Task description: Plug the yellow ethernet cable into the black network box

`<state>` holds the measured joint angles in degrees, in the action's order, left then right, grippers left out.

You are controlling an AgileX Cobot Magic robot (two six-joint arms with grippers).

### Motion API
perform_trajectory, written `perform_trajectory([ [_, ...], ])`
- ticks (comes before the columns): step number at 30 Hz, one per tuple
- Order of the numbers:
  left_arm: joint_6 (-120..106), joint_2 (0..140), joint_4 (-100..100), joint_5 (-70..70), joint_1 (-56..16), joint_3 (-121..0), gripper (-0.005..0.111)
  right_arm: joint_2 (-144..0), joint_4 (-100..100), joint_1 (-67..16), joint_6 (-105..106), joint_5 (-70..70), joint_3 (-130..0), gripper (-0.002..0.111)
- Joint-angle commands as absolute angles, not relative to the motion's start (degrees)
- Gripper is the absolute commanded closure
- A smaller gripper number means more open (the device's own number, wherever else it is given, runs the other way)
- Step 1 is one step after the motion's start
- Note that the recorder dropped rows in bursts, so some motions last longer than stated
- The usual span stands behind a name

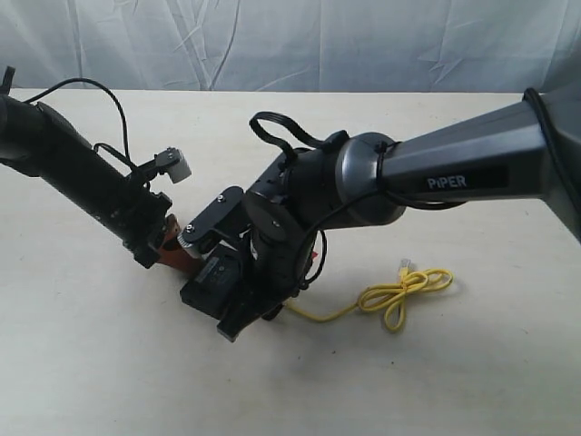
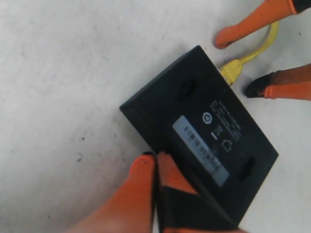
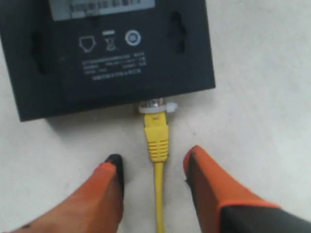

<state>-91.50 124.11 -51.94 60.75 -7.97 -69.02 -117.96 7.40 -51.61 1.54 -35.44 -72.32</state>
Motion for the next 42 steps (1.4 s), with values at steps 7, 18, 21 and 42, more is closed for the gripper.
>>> perform_trajectory([
  [7,-79.03,118.06,-48.56,52.99,-3.30,-69.12,0.107,-108.02,3.05,-44.50,-1.12,-40.35,-72.32,0.067],
  [18,-44.80,96.71,-33.58,43.23,-0.73,-64.99,0.107,-96.51,-6.00,-32.09,-2.29,-44.01,-70.24,0.108],
  [21,-41.32,87.74,-31.66,39.64,-0.73,-60.12,0.107,-91.30,-6.00,-29.52,-5.01,-42.79,-66.21,0.108],
  [42,-36.53,30.88,-27.16,35.20,-0.73,-30.18,0.107,-55.71,1.89,-18.82,-6.16,-28.40,-39.98,0.108],
])
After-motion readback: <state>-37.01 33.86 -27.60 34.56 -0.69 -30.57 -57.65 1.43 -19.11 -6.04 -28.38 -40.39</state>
